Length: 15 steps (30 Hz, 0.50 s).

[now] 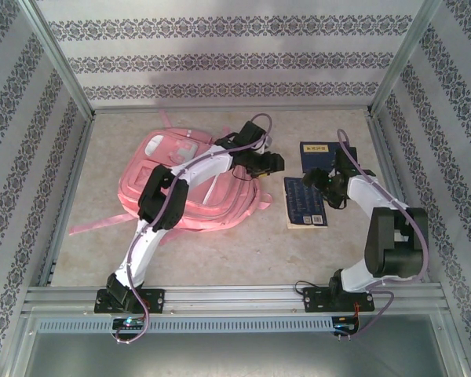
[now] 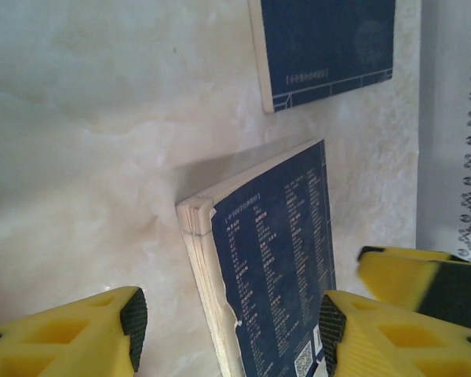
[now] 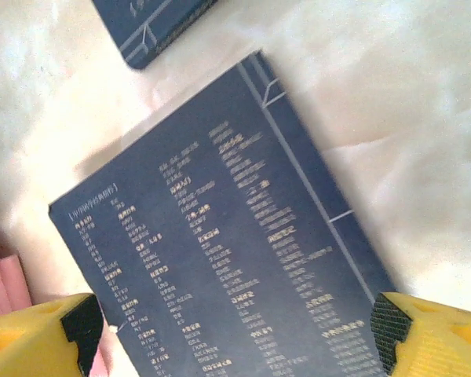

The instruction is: Pack books, pencil case, and school supplies into a backpack

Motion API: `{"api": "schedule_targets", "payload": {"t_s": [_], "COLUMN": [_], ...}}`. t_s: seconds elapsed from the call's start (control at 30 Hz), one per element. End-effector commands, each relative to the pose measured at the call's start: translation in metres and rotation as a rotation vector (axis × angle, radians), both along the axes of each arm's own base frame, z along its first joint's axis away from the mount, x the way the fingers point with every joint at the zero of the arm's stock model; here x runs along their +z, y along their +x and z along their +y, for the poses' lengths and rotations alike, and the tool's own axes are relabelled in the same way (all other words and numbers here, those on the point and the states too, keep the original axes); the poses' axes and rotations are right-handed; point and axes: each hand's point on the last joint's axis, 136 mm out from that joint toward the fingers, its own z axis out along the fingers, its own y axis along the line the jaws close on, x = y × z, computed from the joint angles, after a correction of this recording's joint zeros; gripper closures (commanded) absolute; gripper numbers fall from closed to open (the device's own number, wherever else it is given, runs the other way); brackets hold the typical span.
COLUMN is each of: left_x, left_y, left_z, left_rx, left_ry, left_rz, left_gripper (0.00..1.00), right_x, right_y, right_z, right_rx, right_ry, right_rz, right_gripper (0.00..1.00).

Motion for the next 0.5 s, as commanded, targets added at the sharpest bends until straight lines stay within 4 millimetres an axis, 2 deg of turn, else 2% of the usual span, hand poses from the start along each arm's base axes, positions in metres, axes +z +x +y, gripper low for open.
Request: {"api": "schedule_targets", "payload": {"t_s": [0.0, 0.23, 0.37, 0.47], "left_x": [-0.021, -0.034, -0.05, -0.057], "left_y": [-0.023, -0.039, -0.046, -0.052], "left_z": [-0.014, -0.027, -0.025, -0.03], "left_rx": [-0.029, -0.043, -0.015, -0.02], "left_ry": [0.03, 0.048, 0.089, 0.084], "left_rz": [0.102, 0.138, 0.179, 0.207], "left_gripper": [0.39, 0.38, 0.37, 0.37], "right_x": [-0.008, -0.03, -0.035, -0.037], "right_y": [-0.012, -0.005, -0.002, -0.002], "right_z": [-0.03, -0.019, -0.011, -0.002], "right_rx": [-0.098, -0.08, -0.076, -0.065], "right_ry": [-0.133, -0.034, 0.02, 0.069], "right_rz": [0.065, 0.103, 0.108, 0.105], "right_gripper": [0.1, 0.1, 0.11, 0.13]}}
